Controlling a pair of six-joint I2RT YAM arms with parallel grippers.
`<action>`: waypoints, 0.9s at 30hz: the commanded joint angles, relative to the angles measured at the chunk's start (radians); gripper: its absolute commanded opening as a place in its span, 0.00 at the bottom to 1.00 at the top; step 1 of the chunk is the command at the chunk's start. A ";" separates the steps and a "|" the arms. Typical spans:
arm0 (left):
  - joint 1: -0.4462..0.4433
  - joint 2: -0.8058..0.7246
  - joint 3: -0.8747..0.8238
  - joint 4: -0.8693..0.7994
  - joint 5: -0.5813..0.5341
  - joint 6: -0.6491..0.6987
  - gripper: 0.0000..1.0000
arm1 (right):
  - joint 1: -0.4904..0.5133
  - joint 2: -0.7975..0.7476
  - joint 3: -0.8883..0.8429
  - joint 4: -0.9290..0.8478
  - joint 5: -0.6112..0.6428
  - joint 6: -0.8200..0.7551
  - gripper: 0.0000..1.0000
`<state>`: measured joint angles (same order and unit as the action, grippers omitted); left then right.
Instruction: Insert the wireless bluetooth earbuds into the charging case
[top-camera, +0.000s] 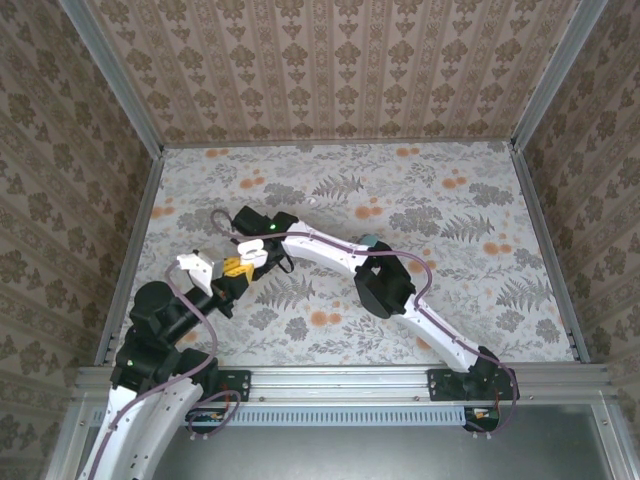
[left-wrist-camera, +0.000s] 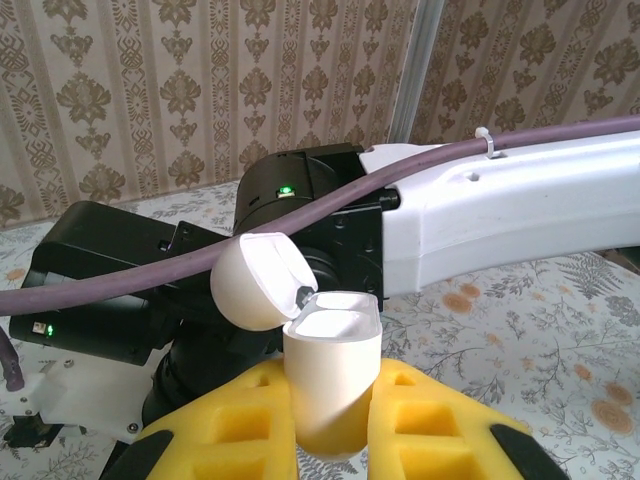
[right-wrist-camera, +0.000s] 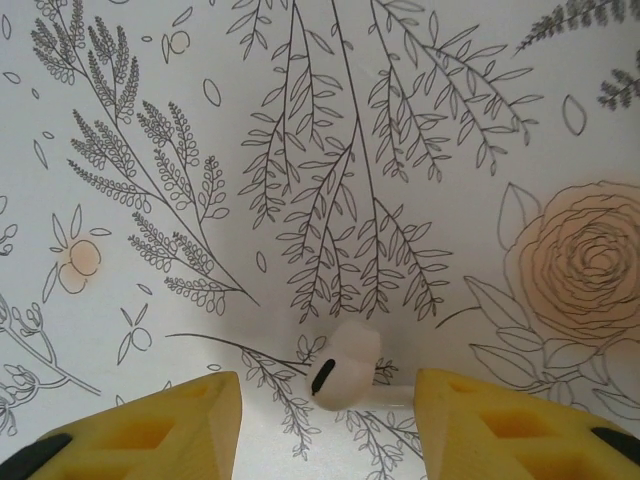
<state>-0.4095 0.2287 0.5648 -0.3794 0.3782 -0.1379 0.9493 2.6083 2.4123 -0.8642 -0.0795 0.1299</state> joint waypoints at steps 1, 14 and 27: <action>0.008 -0.022 -0.006 -0.004 0.004 -0.009 0.00 | 0.016 0.031 0.032 -0.019 0.044 -0.032 0.50; 0.008 -0.032 -0.008 -0.016 0.011 -0.015 0.00 | 0.026 0.064 0.067 -0.074 0.070 -0.037 0.38; 0.008 -0.032 -0.008 -0.014 0.026 -0.046 0.00 | -0.026 -0.061 -0.064 -0.131 0.168 0.208 0.24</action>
<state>-0.4095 0.2134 0.5621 -0.4198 0.3866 -0.1516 0.9531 2.6160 2.4119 -0.9134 0.0250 0.2218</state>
